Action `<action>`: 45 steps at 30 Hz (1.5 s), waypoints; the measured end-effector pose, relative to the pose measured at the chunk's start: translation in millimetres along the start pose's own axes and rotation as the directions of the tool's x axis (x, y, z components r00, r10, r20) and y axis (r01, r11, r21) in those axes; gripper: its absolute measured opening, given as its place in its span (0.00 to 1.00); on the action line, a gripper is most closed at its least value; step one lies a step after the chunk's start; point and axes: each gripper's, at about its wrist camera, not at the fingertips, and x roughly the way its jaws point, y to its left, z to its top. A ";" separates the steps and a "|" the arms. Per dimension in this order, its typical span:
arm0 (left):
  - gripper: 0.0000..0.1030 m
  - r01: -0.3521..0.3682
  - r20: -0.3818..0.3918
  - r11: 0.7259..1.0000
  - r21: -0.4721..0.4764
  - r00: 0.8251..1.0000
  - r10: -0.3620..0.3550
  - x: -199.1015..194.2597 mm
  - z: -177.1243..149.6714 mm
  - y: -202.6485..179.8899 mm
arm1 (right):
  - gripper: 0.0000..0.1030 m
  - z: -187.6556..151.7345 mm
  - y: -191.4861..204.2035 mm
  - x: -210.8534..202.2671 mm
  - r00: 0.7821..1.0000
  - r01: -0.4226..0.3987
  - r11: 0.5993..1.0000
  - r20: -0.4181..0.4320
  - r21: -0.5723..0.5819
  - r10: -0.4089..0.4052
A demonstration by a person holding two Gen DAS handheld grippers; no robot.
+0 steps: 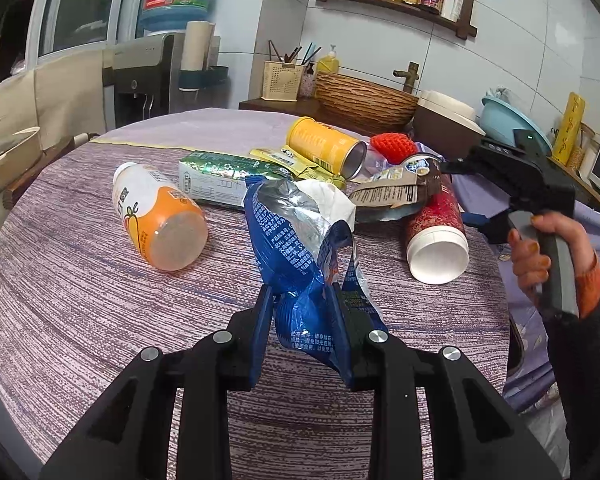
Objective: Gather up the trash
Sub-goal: 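Grasp the red cup with black lid with the right tool while left holds the bag, then carry cup and bag over the black bin and open both tools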
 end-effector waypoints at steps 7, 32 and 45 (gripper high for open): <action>0.28 0.008 -0.014 1.000 0.006 1.000 -0.008 3.7 -3.4 -3.5 | 0.82 8.8 1.0 25.9 0.999 0.004 1.000 -0.034 0.026 -0.003; 0.27 0.179 -0.020 0.975 0.130 0.984 -0.178 -2.3 -10.4 -103.0 | 0.78 -33.1 -42.9 -171.9 0.949 0.008 0.991 0.314 -0.133 0.035; 0.27 0.371 -0.099 0.889 0.269 0.929 -0.357 30.8 -10.1 -217.7 | 0.78 -26.5 -139.8 -225.6 0.838 0.424 0.901 0.418 -0.097 -0.349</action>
